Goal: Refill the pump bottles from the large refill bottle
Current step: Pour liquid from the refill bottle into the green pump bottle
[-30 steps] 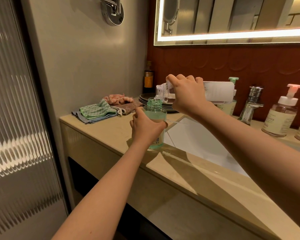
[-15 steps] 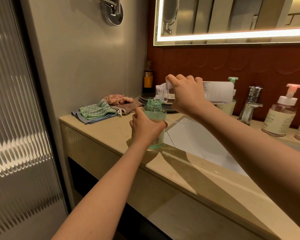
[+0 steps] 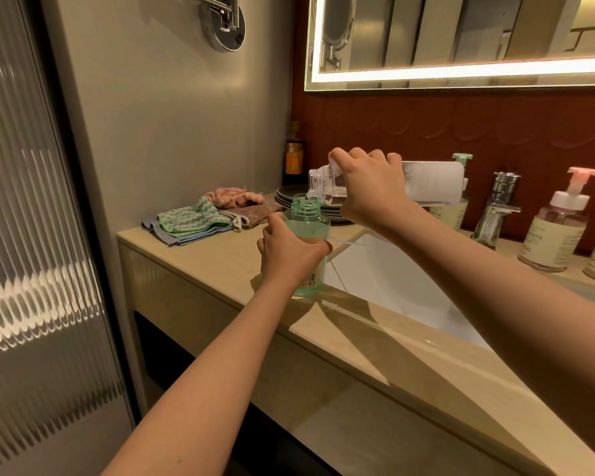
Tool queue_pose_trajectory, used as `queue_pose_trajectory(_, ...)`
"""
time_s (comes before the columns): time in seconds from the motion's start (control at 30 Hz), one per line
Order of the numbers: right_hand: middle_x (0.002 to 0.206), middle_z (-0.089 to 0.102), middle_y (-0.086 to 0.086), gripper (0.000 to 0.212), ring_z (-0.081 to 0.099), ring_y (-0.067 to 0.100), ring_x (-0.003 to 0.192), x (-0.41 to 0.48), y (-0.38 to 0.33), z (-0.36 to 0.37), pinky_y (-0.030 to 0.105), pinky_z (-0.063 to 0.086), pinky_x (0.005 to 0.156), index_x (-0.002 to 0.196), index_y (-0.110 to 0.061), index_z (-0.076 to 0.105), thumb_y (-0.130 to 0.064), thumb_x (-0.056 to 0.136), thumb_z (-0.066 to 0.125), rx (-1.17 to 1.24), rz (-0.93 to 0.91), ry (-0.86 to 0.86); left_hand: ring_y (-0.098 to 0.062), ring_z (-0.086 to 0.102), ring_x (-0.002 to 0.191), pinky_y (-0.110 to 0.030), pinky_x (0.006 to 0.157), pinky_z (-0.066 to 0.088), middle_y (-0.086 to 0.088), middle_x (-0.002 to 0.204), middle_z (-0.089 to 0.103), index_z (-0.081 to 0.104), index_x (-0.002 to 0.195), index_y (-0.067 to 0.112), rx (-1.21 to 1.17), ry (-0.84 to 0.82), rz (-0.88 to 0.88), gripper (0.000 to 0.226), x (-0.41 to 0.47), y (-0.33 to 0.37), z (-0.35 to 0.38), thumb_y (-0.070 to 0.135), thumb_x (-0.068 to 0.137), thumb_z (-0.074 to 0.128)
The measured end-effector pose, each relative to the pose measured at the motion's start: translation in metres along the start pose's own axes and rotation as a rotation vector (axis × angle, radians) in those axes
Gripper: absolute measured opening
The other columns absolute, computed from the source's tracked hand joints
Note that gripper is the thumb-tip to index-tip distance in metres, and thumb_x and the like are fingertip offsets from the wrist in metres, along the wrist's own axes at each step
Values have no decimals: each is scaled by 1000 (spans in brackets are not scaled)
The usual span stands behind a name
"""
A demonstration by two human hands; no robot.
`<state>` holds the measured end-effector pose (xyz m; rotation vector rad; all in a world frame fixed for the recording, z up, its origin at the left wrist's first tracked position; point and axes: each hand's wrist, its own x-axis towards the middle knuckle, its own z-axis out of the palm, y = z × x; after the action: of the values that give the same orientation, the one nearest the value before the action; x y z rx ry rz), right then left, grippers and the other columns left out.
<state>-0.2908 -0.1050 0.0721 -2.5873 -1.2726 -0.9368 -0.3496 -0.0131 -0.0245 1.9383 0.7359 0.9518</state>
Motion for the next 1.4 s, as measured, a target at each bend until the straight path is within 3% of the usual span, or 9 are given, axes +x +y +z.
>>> queue_pose_trajectory(0.63, 128, 49, 9, 67, 43, 32, 121, 2, 0, 1, 48, 27, 106, 139, -21, 32, -13, 82, 65, -7, -2, 5, -26, 35, 122, -36, 91, 36, -9, 131, 41, 28, 131, 15, -9, -3, 9, 76, 0, 0, -1, 29, 72, 73)
queue_pose_trajectory(1.4, 128, 48, 9, 68, 42, 32, 121, 1, 0, 1, 48, 26, 106, 140, -21, 31, -13, 81, 64, -27, -5, 12, -28, 36, 122, -43, 97, 40, -10, 130, 42, 29, 128, 14, 1, 4, 1, 74, 0, 0, 0, 29, 71, 74)
